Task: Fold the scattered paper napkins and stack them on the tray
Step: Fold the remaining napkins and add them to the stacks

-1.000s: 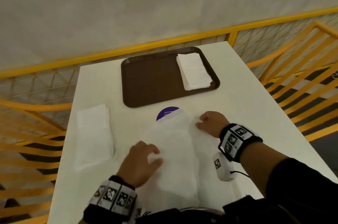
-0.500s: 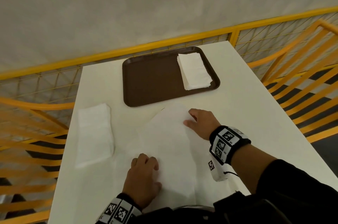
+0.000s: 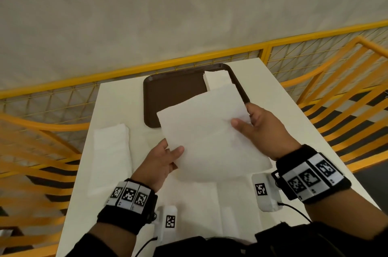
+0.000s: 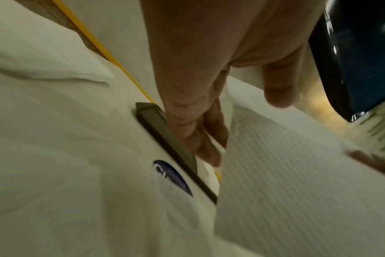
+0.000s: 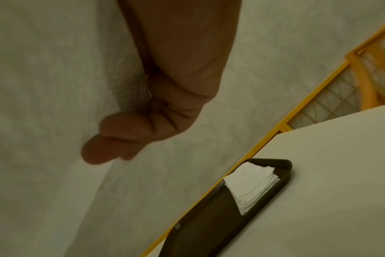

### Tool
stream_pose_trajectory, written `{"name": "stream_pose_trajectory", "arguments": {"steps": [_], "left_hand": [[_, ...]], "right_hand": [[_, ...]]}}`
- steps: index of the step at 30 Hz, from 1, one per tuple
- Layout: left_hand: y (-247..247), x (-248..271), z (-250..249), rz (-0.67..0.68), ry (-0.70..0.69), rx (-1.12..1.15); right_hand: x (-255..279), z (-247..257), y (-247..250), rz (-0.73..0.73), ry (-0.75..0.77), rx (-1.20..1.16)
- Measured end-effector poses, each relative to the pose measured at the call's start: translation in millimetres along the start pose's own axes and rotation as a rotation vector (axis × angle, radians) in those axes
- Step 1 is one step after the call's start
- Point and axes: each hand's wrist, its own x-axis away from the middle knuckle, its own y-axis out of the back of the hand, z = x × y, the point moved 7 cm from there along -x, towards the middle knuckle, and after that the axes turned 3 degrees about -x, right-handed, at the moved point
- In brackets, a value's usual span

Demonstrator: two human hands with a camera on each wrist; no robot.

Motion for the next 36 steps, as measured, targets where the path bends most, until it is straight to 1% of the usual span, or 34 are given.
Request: {"name": "stream_pose_trajectory", "arguments": {"steps": [2,5,10,13,15,17,19,22,24,25,27,28,29,31,33,34,36], "left_hand": [[-0.9,1.5,-12.1,0.022,-0.036,0.002],[5.0,5.3,-22.4,0.039,-0.074,0.003],[16.6,16.0,-35.7,0.048,-0.164,0.054],[21.7,21.9,-43.5,0.072,-0.208,-0.035],[25.2,25.5,-46.4,0.065,-0.214,-0.119],[26.5,29.2,-49.1,0.076,-0.210,-0.138],[27.6,32.2,-51.8,0.097,-0.200,-0.151],[24.7,35.8,-54.1,0.120,-0.175,-0.239],[16.6,37.1,-51.2,0.145,-0.168,-0.411],[10.6,37.6,-48.9,0.149,-0.172,-0.530],[-0.6,38.4,-43.8,0.124,-0.215,-0.772],[-4.2,38.4,-42.3,0.088,-0.255,-0.863],[-6.7,38.1,-42.2,0.040,-0.296,-0.923],[-5.9,37.5,-38.7,-0.015,-0.355,-0.963],[3.3,34.8,-32.1,-0.048,-0.358,-0.986],[13.3,32.5,-30.7,-0.089,-0.348,-0.972],[43.0,26.1,-29.8,-0.228,-0.329,-0.932]], "right_hand": [[2.4,-3.8,5.2,-0.006,-0.020,-0.007],[8.5,-11.5,8.3,0.044,-0.065,-0.069],[20.0,-18.1,7.2,0.131,-0.132,-0.419],[19.0,-23.0,4.6,0.117,-0.183,-0.524],[17.3,-30.3,2.6,0.111,-0.234,-0.549],[17.5,-29.0,2.0,0.111,-0.233,-0.545],[18.6,-22.1,4.5,0.093,-0.171,-0.471],[21.4,4.9,4.7,0.053,0.055,-0.163],[23.6,24.2,-1.2,0.034,0.218,0.037],[25.1,33.8,-5.9,0.043,0.295,0.092],[29.5,48.7,-18.5,0.078,0.445,0.186],[31.5,53.5,-26.2,0.101,0.496,0.233],[32.9,55.6,-33.9,0.129,0.519,0.265],[34.0,54.3,-46.0,0.157,0.527,0.294],[34.4,49.3,-52.7,0.146,0.507,0.279],[34.1,45.2,-53.7,0.139,0.477,0.259],[33.7,37.4,-53.0,0.135,0.432,0.243]]}}
